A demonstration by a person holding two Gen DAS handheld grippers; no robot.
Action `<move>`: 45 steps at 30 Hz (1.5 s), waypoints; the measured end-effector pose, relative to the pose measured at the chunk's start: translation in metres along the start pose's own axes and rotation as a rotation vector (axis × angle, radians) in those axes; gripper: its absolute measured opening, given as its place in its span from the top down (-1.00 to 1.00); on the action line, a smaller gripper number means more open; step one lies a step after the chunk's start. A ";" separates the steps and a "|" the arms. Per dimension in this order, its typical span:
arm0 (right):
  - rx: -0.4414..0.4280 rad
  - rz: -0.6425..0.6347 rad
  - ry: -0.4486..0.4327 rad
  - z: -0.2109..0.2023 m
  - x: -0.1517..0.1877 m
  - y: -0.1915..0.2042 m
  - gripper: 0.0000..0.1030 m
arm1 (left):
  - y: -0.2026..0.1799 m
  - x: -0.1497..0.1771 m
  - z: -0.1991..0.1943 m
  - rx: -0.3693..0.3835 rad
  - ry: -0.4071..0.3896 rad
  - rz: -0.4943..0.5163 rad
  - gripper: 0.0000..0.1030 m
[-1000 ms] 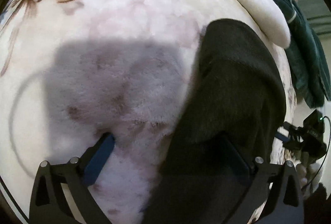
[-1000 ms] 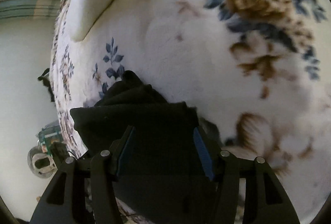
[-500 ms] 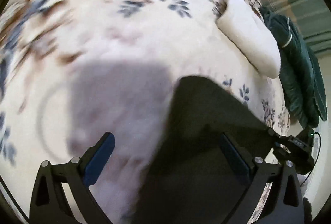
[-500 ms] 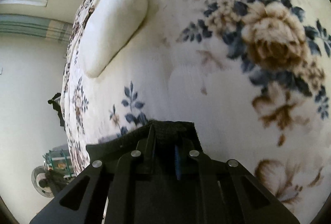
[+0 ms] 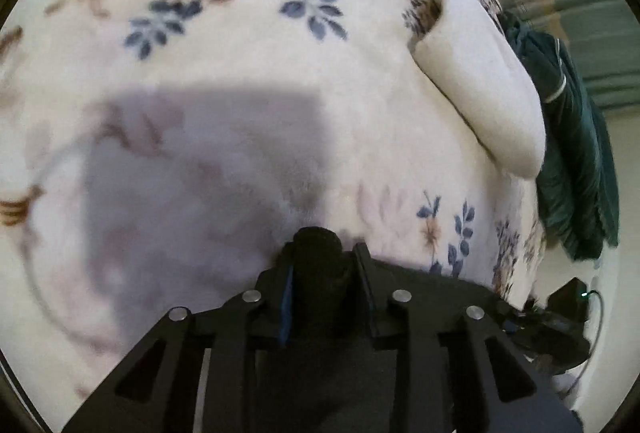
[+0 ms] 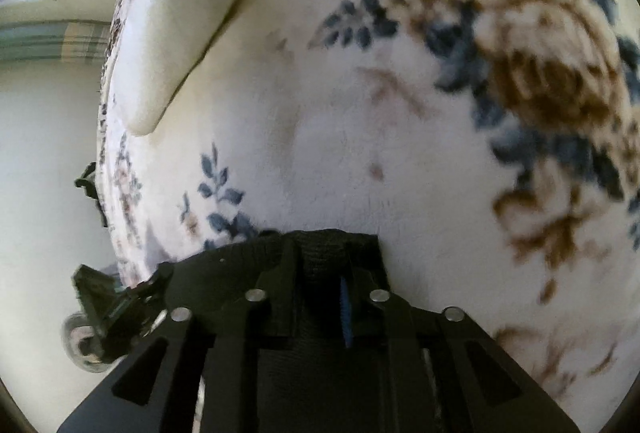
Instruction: Fold small clothes
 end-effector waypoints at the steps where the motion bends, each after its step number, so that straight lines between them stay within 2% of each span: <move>1: -0.015 0.031 0.015 -0.010 0.004 -0.006 0.42 | -0.005 0.001 -0.005 -0.019 0.001 0.027 0.36; 3: -0.049 0.055 0.021 -0.032 0.015 -0.019 0.14 | -0.013 0.005 -0.022 -0.077 -0.016 0.093 0.39; 4: -0.045 0.060 0.003 -0.045 0.023 -0.029 -0.09 | -0.017 0.009 -0.031 -0.099 -0.028 0.121 0.39; 5: -0.025 0.067 -0.027 -0.057 0.035 -0.042 -0.14 | -0.021 0.016 -0.041 -0.106 -0.037 0.139 0.39; 7: 0.013 0.087 -0.019 -0.064 0.058 -0.064 -0.14 | -0.020 0.029 -0.052 -0.111 -0.030 0.144 0.26; 9: 0.040 0.131 0.030 -0.059 0.084 -0.088 -0.14 | -0.016 0.045 -0.058 -0.131 0.001 0.122 -0.07; 12: 0.046 0.210 0.111 -0.036 0.118 -0.113 -0.14 | -0.009 0.068 -0.063 -0.142 0.017 0.077 -0.12; 13: 0.036 0.231 0.125 -0.029 0.124 -0.117 -0.11 | -0.008 0.074 -0.063 -0.136 0.026 0.064 -0.12; 14: -0.001 0.237 0.117 -0.021 0.133 -0.117 0.54 | -0.006 0.081 -0.063 -0.137 0.037 0.050 -0.12; 15: 0.000 0.220 0.069 -0.023 0.135 -0.115 0.82 | -0.005 0.086 -0.063 -0.142 0.044 0.043 -0.12; 19: 0.096 0.120 -0.075 -0.049 0.152 -0.098 0.89 | -0.008 0.100 -0.067 -0.130 0.056 0.039 -0.12; 22: 0.160 0.138 -0.085 -0.063 0.156 -0.111 0.89 | -0.012 0.107 -0.069 -0.132 0.066 0.065 -0.12; 24: 0.257 0.162 -0.039 -0.053 0.155 -0.130 0.90 | -0.011 0.110 -0.068 -0.132 0.077 0.063 -0.12; 26: 0.137 0.287 0.028 -0.050 0.154 -0.147 0.88 | -0.009 0.111 -0.069 -0.124 0.071 0.042 -0.12; 27: 0.105 0.330 0.041 -0.052 0.155 -0.150 0.85 | -0.008 0.111 -0.071 -0.118 0.063 0.034 -0.12; 28: 0.067 0.367 0.040 -0.057 0.157 -0.153 0.68 | -0.007 0.111 -0.071 -0.117 0.061 0.028 -0.12; 29: 0.016 0.389 0.032 -0.062 0.160 -0.154 0.21 | -0.006 0.112 -0.071 -0.116 0.059 0.020 -0.12; 30: -0.053 0.435 0.024 -0.066 0.166 -0.155 -0.06 | -0.003 0.113 -0.070 -0.113 0.060 0.008 -0.12; 31: -0.084 0.460 0.024 -0.067 0.169 -0.158 -0.36 | -0.001 0.114 -0.069 -0.107 0.062 -0.004 -0.12; 34: -0.215 0.577 0.082 -0.039 0.180 -0.160 -0.37 | 0.003 0.116 -0.068 -0.102 0.069 -0.031 -0.12; 36: -0.264 0.584 0.083 -0.021 0.179 -0.156 -0.37 | 0.003 0.116 -0.068 -0.098 0.071 -0.032 -0.12; 37: -0.233 0.566 0.079 -0.009 0.176 -0.154 -0.36 | 0.002 0.116 -0.067 -0.102 0.074 -0.029 -0.12; 38: -0.185 0.566 0.058 0.005 0.172 -0.155 -0.29 | 0.002 0.117 -0.067 -0.099 0.077 -0.028 -0.12; 39: -0.203 0.573 0.040 0.011 0.166 -0.150 -0.14 | 0.001 0.117 -0.066 -0.090 0.081 -0.027 -0.12; 40: -0.216 0.571 0.020 0.014 0.164 -0.147 0.42 | 0.001 0.118 -0.066 -0.086 0.082 -0.026 -0.12; 43: -0.354 0.454 -0.010 0.010 0.155 -0.117 0.56 | -0.001 0.117 -0.066 -0.030 0.071 -0.028 -0.12; 44: -0.438 0.346 -0.018 -0.001 0.153 -0.099 0.59 | -0.002 0.117 -0.066 -0.010 0.068 -0.029 -0.12; 45: -0.436 0.265 -0.033 -0.008 0.152 -0.091 0.59 | -0.002 0.117 -0.066 0.003 0.066 -0.029 -0.12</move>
Point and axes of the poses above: each gripper's, at about its wrist camera, not at the fingertips, and z roughly the way its jaws point, y to its left, x to its underside, the point moved 5 cm from there along z, roughly the way its jaws point, and after that the axes turned 14 degrees about z, right-handed, at the moved point
